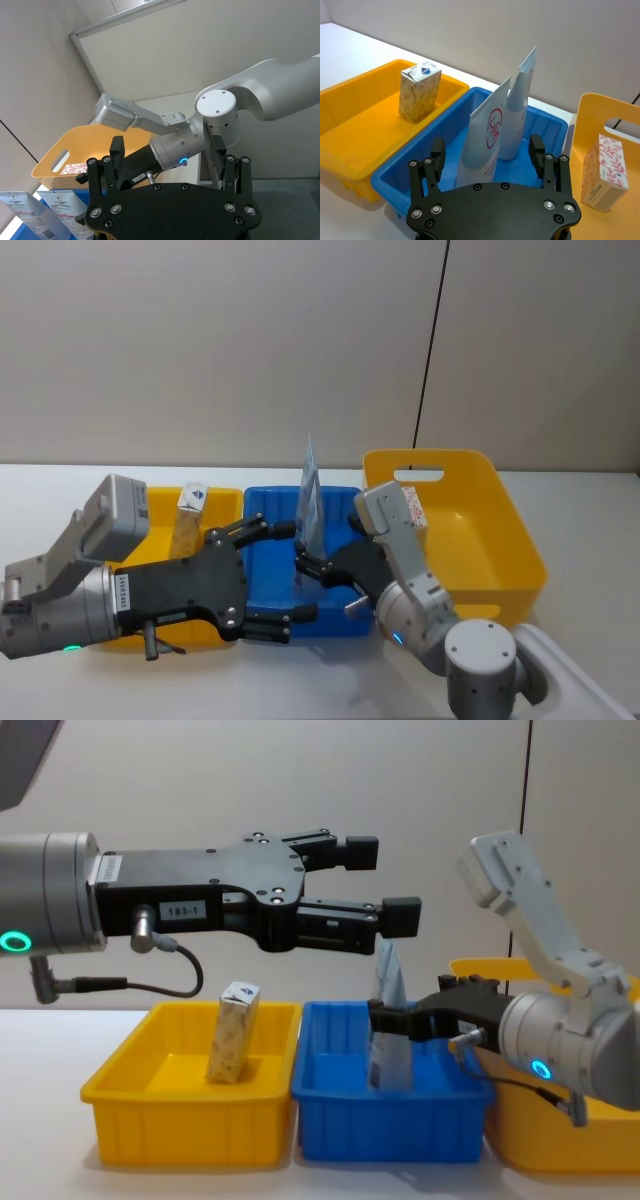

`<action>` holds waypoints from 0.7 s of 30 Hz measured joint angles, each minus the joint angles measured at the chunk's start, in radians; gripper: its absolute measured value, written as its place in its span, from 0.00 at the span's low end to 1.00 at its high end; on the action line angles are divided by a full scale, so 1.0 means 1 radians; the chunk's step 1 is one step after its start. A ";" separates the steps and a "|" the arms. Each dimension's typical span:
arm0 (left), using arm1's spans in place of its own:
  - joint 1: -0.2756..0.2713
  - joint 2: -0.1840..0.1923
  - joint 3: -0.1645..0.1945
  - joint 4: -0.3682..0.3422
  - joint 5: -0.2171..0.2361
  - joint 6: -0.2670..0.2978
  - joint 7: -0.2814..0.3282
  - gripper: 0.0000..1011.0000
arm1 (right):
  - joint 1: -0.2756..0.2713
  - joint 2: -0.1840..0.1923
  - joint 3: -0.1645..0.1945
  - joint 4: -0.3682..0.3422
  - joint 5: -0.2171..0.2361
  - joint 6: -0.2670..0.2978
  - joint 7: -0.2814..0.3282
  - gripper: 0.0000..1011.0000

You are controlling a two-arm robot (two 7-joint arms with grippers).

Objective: Bimanual collaborative sorting of washing and personal care products

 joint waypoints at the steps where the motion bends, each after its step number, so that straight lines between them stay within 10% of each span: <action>1: 0.000 0.000 0.000 0.000 0.000 0.000 0.000 0.99 | 0.009 -0.004 -0.001 0.013 -0.002 -0.005 0.004 0.99; 12: 0.000 0.000 0.000 0.000 0.000 0.000 0.000 0.99 | 0.058 -0.029 -0.003 0.096 -0.016 -0.028 0.024 0.99; 21: 0.000 0.000 0.000 0.000 0.000 0.000 0.000 0.99 | 0.081 -0.044 0.000 0.138 -0.025 -0.042 0.031 0.77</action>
